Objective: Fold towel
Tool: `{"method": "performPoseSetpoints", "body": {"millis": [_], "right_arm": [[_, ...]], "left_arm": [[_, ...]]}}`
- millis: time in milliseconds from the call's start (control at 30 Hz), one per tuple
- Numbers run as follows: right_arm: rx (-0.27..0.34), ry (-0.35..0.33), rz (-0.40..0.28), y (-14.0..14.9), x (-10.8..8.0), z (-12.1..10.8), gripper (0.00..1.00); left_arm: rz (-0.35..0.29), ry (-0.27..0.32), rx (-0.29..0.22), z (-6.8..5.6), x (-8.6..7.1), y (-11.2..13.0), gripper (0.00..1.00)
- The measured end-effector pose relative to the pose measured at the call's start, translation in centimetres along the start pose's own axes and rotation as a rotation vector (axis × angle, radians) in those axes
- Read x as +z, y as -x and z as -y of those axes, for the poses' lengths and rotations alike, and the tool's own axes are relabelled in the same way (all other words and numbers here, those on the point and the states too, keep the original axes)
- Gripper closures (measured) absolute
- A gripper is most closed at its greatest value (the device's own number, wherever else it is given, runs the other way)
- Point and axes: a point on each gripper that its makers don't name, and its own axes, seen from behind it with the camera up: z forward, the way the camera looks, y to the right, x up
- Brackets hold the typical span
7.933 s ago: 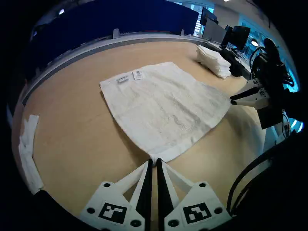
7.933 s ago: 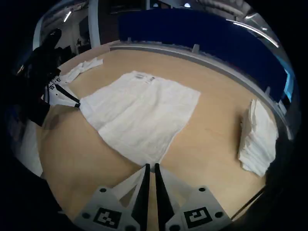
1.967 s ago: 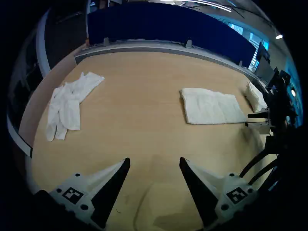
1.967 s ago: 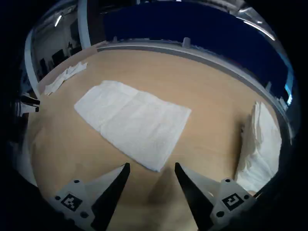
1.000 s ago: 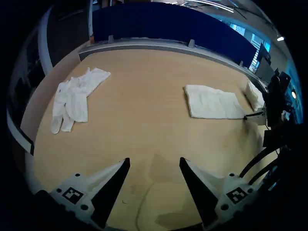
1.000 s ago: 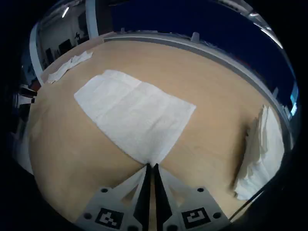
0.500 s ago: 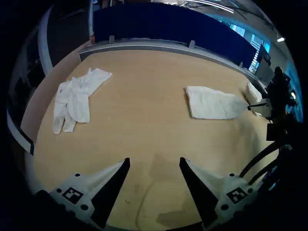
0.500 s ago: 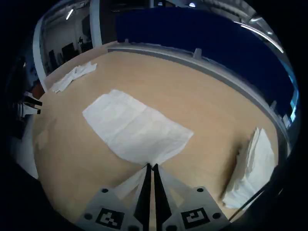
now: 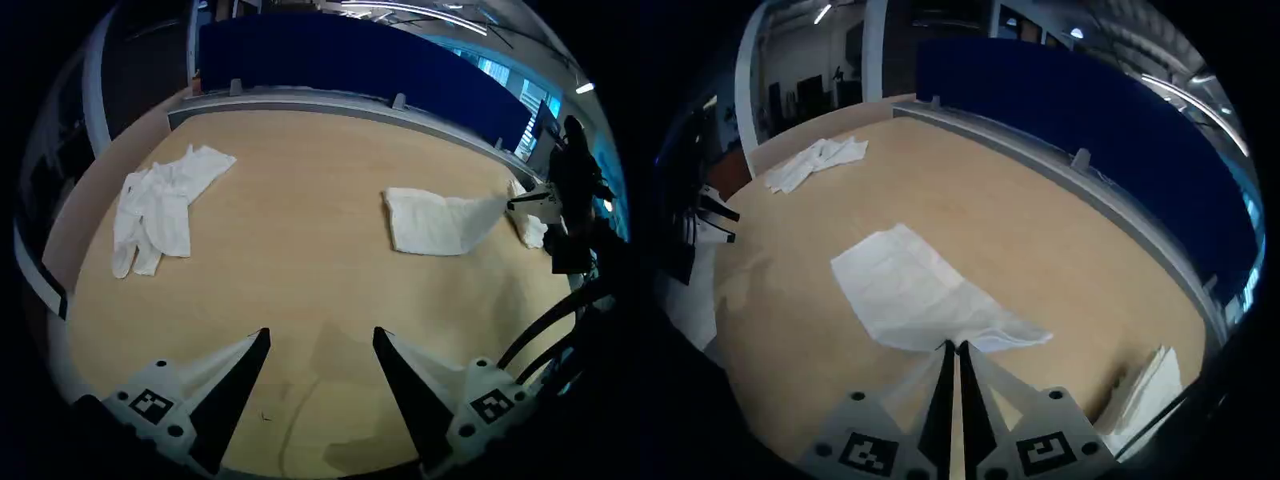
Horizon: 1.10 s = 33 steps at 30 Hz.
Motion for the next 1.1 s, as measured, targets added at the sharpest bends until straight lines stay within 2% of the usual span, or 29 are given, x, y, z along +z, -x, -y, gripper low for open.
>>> {"method": "performPoseSetpoints", "body": {"millis": [300, 500, 667, 900, 1000, 1100], "right_arm": [[-0.083, -0.059, -0.013, -3.3, 1.6, 2.7, 0.95], [-0.143, -0.129, -0.017, -5.3, 3.6, 6.4, 0.95], [-0.18, -0.198, -0.003, -5.9, 6.3, 10.0, 0.95], [-0.153, -0.296, 0.033, -5.3, 10.9, 14.7, 0.96], [-0.128, -0.315, 0.063, -4.3, 12.5, 15.7, 0.95], [-0.116, -0.321, 0.079, -3.6, 13.1, 16.1, 0.96]], "left_arm": [[-0.022, 0.005, -0.035, -0.1, -1.3, -0.2, 0.04], [-0.034, 0.007, -0.056, -0.3, -2.6, -0.1, 0.04], [-0.033, 0.006, -0.088, -0.5, -3.7, 0.2, 0.04], [-0.053, -0.01, -0.128, -0.2, -4.9, 0.5, 0.04], [-0.054, -0.012, -0.137, -0.2, -5.1, 0.7, 0.04], [-0.053, -0.014, -0.139, -0.3, -5.2, 0.8, 0.04]]}}
